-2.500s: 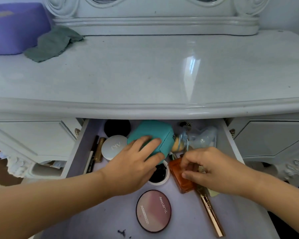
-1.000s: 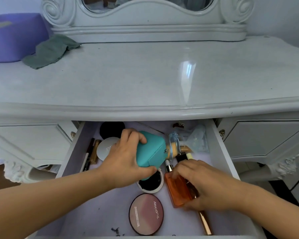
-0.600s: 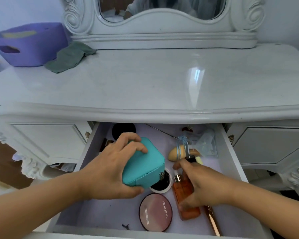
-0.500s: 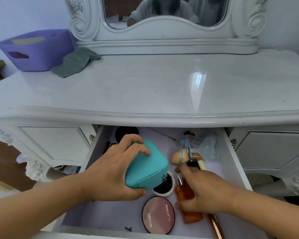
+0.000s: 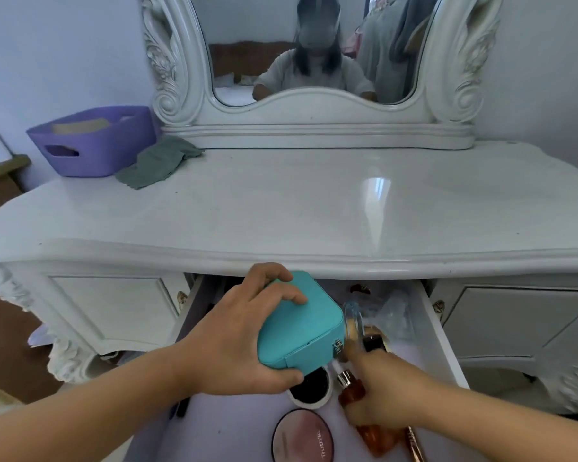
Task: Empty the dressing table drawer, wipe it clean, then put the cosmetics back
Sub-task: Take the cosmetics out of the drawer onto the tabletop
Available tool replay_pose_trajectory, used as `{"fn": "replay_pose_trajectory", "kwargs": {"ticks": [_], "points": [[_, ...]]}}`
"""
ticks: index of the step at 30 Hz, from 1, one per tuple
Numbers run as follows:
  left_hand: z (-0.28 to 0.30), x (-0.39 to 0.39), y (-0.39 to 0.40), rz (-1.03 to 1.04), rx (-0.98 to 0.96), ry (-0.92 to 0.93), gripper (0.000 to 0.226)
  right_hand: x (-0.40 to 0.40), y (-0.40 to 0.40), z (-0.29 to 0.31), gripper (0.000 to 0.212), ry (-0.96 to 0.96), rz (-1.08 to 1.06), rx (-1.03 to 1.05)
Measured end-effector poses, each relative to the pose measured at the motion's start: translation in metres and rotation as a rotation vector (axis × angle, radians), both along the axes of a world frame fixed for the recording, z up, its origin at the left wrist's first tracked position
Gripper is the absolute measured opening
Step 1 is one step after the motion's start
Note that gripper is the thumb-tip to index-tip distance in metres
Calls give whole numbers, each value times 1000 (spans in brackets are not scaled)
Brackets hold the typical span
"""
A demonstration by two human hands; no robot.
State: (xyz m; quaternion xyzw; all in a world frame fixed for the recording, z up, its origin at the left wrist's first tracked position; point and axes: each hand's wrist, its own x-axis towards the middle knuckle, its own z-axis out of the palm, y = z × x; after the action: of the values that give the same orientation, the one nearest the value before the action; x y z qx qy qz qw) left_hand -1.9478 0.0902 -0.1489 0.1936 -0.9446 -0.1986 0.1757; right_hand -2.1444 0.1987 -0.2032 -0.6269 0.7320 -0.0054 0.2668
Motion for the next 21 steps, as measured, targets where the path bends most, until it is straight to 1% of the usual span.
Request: {"fn": "replay_pose_trajectory", "kwargs": {"ticks": [3,5,7,9,12,14,17,21], "points": [[10,-1,-5,41,30,45,71,-12,4,26,38,-124,-63,-120],[18,-1,-8,68,83,81,69,-19,4,48,29,-245,-115,-201],[25,0,-11,88,100,106,67,-22,0,71,29,-312,-129,-298],[33,2,-14,106,78,160,65,-22,-6,94,27,-331,-119,-377],[47,8,-25,162,3,260,62,-22,-19,121,28,-327,-116,-475],[55,10,-34,231,-39,285,63,-20,-27,133,32,-307,-118,-545],[64,15,-58,371,-70,285,66,-12,-54,145,37,-321,-139,-628],[69,18,-94,523,-150,229,72,6,-108,151,39,-320,-140,-702]]}}
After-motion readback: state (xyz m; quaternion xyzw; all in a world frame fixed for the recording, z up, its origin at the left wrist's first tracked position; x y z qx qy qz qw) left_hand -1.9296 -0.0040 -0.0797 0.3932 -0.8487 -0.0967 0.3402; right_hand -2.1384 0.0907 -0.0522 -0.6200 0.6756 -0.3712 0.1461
